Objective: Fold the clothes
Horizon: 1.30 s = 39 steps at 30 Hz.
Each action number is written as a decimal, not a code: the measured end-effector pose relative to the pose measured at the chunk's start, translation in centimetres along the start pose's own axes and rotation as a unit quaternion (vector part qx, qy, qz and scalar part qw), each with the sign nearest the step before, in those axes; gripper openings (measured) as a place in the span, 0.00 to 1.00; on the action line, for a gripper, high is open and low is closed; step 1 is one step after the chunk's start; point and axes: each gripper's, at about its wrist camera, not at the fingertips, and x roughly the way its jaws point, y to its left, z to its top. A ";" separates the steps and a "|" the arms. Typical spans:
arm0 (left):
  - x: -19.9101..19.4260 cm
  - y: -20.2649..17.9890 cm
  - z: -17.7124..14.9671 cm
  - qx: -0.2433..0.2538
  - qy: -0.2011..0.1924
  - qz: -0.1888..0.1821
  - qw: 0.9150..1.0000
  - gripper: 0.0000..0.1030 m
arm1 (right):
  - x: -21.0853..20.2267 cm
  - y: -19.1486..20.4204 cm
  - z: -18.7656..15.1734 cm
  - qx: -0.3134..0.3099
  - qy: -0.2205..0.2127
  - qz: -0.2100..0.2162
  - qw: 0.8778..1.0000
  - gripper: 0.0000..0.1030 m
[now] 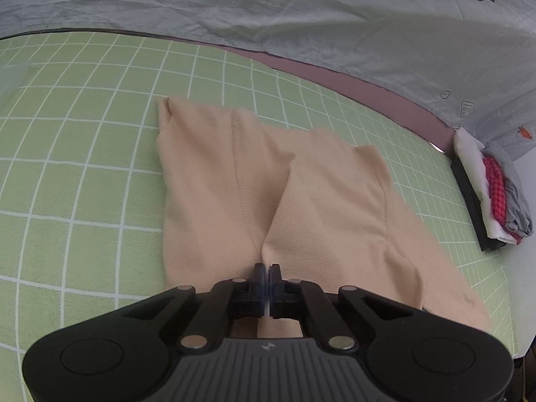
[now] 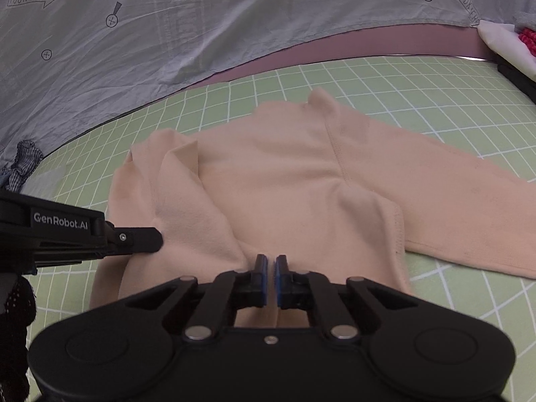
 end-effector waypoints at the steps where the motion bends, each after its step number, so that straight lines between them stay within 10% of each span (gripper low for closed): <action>1: 0.1 0.3 -0.1 -0.006 -0.002 -0.002 1.000 0.03 | 0.0 0.1 0.0 -0.004 0.000 -0.001 1.000 0.05; 5: -0.6 -0.3 -0.1 0.004 -0.010 0.016 1.000 0.09 | -0.3 0.2 0.4 -0.003 0.004 -0.002 1.000 0.11; 13: -3.0 -1.5 -0.9 0.013 -0.010 0.064 0.998 0.65 | -3.7 -3.1 1.0 0.032 -0.041 -0.045 0.998 0.71; 29: -0.4 -2.2 -3.9 0.072 0.062 0.168 0.981 0.98 | -4.6 -18.6 -0.9 0.117 -0.072 -0.251 0.958 0.90; 39: 0.9 -2.9 -3.9 0.091 0.065 0.187 0.976 1.00 | -5.5 -27.0 -1.9 0.152 -0.090 -0.330 0.927 1.00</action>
